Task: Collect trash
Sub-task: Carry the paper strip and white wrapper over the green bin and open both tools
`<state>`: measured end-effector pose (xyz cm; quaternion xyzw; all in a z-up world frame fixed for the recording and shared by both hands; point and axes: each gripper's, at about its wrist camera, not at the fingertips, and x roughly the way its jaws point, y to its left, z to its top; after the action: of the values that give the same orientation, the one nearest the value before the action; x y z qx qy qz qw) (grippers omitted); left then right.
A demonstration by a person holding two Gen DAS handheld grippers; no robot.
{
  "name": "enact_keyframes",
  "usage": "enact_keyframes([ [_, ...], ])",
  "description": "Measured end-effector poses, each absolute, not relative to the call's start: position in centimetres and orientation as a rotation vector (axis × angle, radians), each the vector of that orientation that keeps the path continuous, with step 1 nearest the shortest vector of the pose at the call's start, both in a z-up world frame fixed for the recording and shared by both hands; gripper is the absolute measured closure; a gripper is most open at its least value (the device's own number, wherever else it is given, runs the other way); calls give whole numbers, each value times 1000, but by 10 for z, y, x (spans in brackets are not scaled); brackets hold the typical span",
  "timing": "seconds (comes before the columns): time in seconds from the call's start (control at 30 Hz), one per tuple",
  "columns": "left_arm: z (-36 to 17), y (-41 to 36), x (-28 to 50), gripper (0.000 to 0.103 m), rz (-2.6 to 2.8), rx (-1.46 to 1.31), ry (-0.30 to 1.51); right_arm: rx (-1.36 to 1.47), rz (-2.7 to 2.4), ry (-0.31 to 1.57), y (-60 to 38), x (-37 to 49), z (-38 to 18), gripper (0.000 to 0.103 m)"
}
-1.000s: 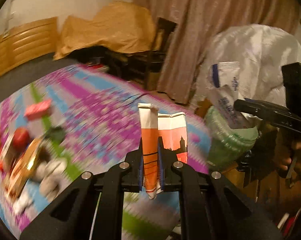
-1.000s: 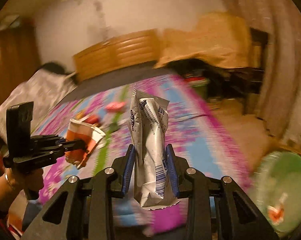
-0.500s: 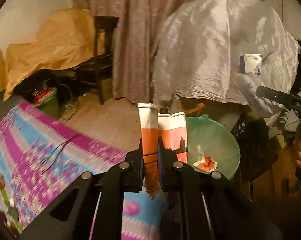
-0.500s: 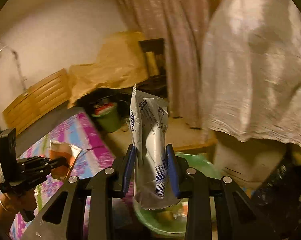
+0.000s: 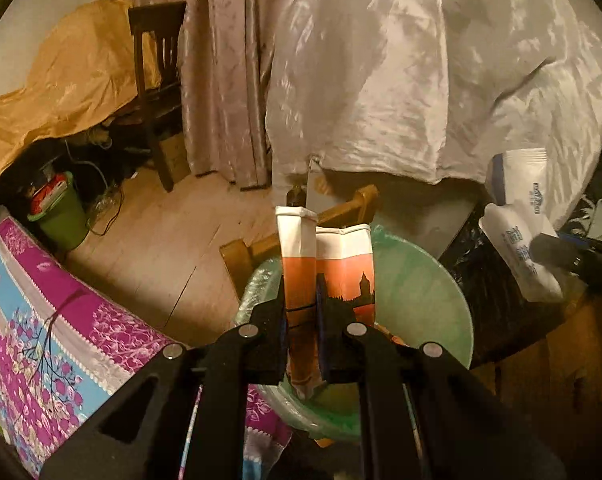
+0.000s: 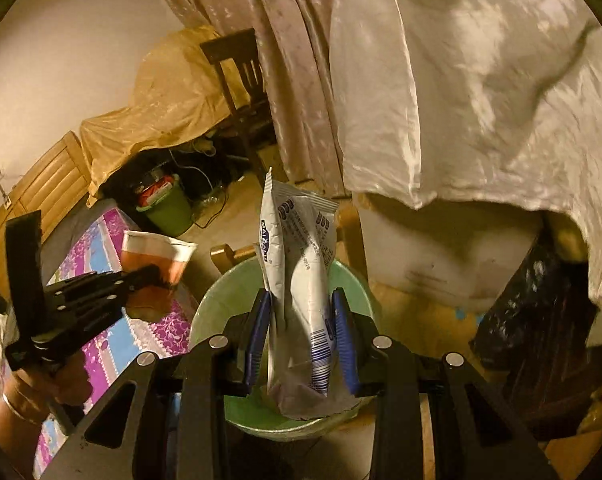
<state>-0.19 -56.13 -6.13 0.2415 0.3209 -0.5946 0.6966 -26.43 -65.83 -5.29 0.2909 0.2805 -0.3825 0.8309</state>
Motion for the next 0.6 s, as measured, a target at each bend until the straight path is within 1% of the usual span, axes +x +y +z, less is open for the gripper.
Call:
enact_keyframes([
  [0.17, -71, -569, -17, 93, -1313, 591, 706, 618, -789, 614, -653, -257, -57, 70],
  [0.6, -66, -577, -31, 93, -1322, 634, 661, 647, -773, 621, -654, -249, -62, 70],
])
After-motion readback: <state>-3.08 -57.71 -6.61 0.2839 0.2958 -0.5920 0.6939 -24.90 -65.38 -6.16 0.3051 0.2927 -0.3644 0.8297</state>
